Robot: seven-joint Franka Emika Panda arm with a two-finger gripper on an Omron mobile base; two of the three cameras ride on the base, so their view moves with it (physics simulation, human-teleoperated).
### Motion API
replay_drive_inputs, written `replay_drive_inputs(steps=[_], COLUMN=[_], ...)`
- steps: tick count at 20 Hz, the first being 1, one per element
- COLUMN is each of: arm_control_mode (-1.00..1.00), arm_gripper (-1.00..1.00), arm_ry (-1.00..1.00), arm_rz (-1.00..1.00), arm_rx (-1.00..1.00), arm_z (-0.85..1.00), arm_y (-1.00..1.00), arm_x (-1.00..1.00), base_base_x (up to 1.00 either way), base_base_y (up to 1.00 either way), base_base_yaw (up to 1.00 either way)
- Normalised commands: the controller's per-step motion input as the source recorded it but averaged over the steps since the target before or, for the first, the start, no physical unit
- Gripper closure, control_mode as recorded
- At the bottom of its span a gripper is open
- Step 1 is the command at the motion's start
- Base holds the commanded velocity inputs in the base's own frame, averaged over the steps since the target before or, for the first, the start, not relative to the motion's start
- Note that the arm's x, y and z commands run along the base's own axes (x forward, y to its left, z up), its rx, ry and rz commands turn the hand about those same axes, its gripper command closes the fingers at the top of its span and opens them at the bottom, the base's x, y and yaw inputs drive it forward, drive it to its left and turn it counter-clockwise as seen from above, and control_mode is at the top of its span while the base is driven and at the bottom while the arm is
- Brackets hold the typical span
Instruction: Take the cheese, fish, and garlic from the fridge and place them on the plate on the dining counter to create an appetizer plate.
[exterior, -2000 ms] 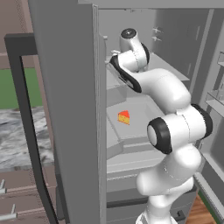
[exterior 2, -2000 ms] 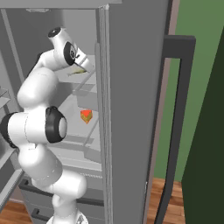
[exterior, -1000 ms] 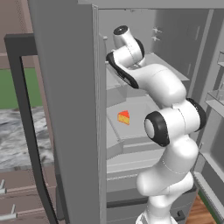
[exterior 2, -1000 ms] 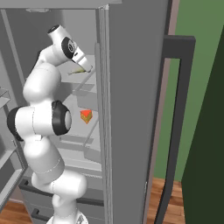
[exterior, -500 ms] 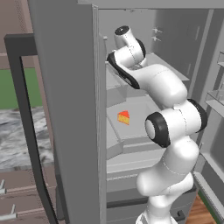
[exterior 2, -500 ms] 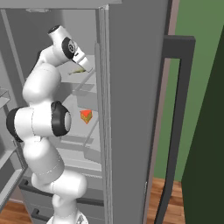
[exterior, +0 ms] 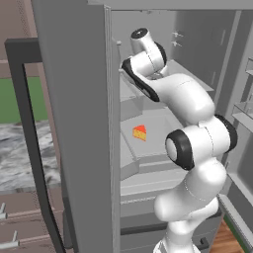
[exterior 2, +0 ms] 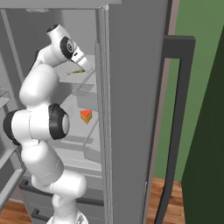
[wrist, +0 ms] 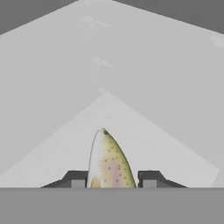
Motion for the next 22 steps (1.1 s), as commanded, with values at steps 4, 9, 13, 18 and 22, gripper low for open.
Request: replay_drive_inputs(steps=[4, 9, 13, 18, 22], arm_control_mode=[-1.0, -1.0, -1.0, -1.0, -1.0], arm_gripper=[1.0, 1.0, 1.0, 1.0, 1.0], arm_ry=[-0.03, -0.16, -0.1, -0.02, 0.0], arm_rz=[0.0, 0.03, 0.09, 0.16, 0.17], arm_rx=[0.0, 0.0, 0.0, 0.0, 0.0], arm_z=[-0.03, -0.2, 0.0, 0.03, 0.01], arm_y=[-0.12, -0.09, -0.07, -0.11, -0.12], arm_x=[-0.68, -0.7, -0.98, -1.0, -0.93], base_base_x=[0.0, 0.0, 0.0, 0.0, 0.0], base_base_y=[0.0, 0.0, 0.0, 0.0, 0.0], base_base_yaw=[0.0, 0.0, 0.0, 0.0, 0.0])
